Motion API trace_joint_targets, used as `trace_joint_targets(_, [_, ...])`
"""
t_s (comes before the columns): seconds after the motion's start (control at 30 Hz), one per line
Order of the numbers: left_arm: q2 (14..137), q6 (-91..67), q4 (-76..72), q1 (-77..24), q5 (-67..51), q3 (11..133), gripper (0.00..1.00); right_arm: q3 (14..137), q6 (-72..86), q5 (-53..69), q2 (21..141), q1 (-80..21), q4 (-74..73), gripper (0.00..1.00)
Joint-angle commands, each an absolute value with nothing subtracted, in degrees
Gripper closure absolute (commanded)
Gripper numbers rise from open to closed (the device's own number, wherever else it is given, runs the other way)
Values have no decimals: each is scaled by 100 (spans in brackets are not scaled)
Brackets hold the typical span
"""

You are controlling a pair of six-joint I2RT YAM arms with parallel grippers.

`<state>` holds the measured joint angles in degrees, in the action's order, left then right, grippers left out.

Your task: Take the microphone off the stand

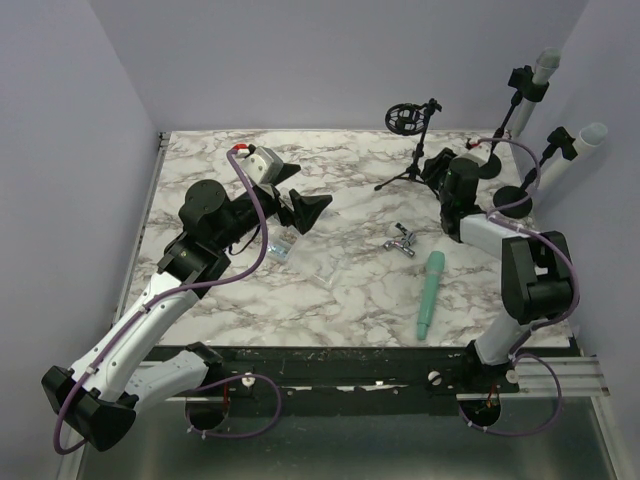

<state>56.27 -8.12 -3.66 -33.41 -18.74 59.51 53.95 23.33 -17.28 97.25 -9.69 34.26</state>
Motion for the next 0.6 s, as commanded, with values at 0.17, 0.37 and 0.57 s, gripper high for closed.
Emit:
trace_joint_targets(0.17, [5581,-775,-428,-3359,-1930,5958,2,5301,5594,1043,10351,-129,3770,46])
trace_joint_targets(0.37, [5599,-790,-418,-3358,-1951,5968,2,5517,5932,1487,10441,-76,4130,39])
trace_joint_targets(0.57, [5590,-791,-414,-3361,-1955,5968,2,5898,5654,1286,10034,-35,3554,29])
